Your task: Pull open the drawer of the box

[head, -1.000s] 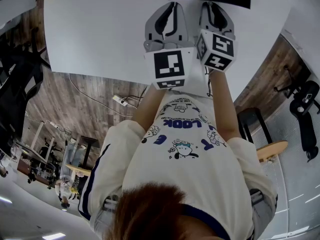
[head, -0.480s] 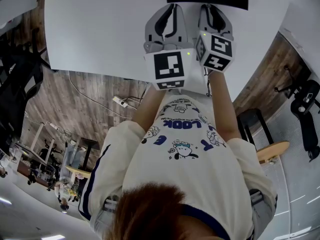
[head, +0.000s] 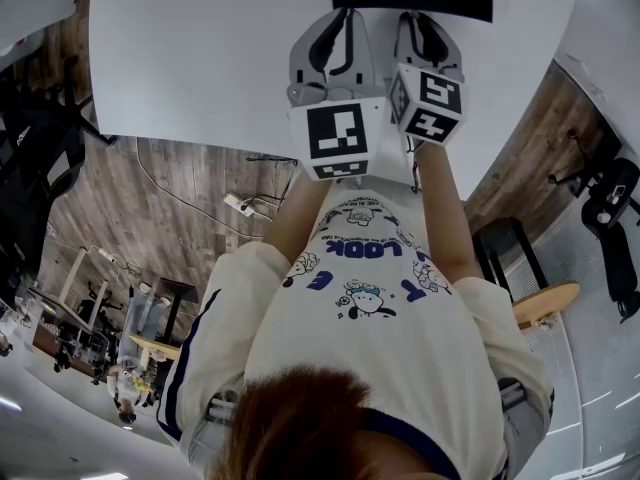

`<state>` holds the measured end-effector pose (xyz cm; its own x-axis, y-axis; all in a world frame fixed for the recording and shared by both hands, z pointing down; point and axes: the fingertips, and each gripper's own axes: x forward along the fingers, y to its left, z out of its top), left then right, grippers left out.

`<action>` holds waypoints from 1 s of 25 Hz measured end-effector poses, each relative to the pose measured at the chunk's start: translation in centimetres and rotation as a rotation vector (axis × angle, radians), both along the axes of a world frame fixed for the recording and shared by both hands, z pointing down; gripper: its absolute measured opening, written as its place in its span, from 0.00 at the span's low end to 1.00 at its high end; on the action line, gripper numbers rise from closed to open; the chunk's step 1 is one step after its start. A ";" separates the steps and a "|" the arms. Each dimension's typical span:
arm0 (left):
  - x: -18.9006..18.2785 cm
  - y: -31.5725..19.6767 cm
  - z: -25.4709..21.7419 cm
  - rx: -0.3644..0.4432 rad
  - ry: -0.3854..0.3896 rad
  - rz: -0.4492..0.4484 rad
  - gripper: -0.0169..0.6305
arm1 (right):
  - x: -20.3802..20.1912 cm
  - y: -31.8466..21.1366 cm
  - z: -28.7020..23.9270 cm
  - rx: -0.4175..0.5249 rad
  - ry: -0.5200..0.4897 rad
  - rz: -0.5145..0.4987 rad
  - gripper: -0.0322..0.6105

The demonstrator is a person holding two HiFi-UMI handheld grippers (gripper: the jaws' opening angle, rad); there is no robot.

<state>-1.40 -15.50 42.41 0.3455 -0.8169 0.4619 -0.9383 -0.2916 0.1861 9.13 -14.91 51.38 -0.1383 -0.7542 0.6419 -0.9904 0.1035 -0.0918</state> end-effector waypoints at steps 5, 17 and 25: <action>0.0 0.5 -0.1 0.000 0.003 -0.003 0.06 | 0.0 0.4 0.0 0.001 -0.003 0.000 0.19; 0.4 1.7 -0.4 0.005 0.001 0.000 0.06 | 0.1 1.8 -0.1 -0.005 -0.012 -0.002 0.19; 0.6 2.3 -0.4 0.007 0.004 0.001 0.06 | 0.1 2.6 0.3 -0.012 -0.010 -0.005 0.19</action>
